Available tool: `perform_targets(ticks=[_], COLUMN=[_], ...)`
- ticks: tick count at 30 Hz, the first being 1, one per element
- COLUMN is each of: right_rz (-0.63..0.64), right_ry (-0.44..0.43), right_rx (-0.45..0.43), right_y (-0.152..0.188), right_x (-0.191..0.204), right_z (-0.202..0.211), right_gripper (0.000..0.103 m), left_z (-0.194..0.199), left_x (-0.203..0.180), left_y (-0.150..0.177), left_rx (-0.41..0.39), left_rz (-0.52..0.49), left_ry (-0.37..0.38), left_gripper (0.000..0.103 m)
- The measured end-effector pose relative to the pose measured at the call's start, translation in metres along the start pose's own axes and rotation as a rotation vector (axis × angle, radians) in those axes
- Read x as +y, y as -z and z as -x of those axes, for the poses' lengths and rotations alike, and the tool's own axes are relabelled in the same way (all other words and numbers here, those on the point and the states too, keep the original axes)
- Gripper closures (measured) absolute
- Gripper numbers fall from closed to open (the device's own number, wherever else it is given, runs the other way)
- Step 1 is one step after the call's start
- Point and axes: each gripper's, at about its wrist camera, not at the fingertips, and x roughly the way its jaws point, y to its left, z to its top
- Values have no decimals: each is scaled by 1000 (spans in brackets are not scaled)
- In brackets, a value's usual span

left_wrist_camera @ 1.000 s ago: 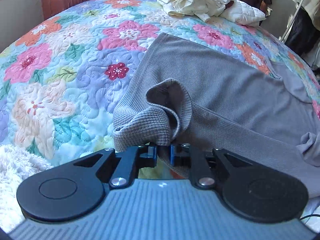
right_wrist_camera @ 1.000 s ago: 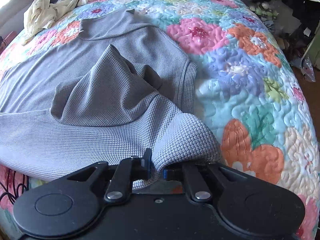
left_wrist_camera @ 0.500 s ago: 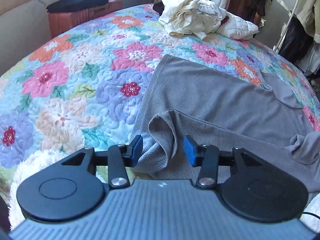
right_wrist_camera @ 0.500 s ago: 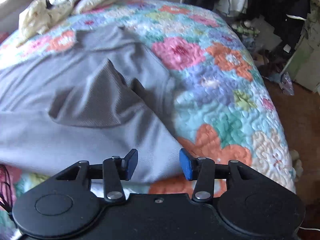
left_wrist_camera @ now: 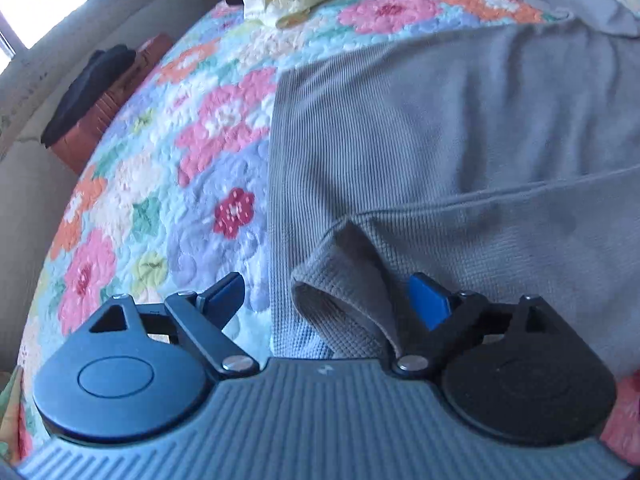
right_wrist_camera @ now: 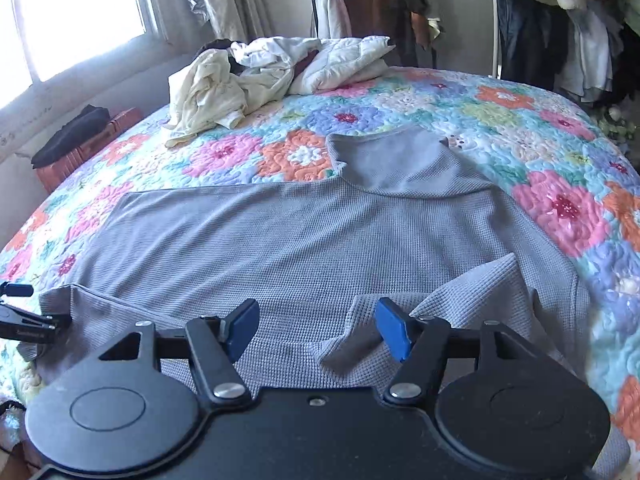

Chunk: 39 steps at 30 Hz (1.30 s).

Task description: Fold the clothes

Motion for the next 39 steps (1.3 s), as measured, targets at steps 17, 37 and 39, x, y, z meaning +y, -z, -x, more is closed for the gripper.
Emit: perform_targets(ticks=[17,37,39], right_rz=[-99,16,21], right_ry=[11,58,67], right_rx=[-152,-302,-292], right_y=[-26,-120,-120], right_x=[-25,-13,-14], right_z=[-31,-115,-128], right_gripper=[102,102,102], left_z=[38,-83,-85], left_x=[5,65,82], left_y=[-25,-94,-96], left_rx=[-307,-344,-350], left_rz=[31,177,243], left_ry=[7,-12,4], left_gripper=[99,97,97])
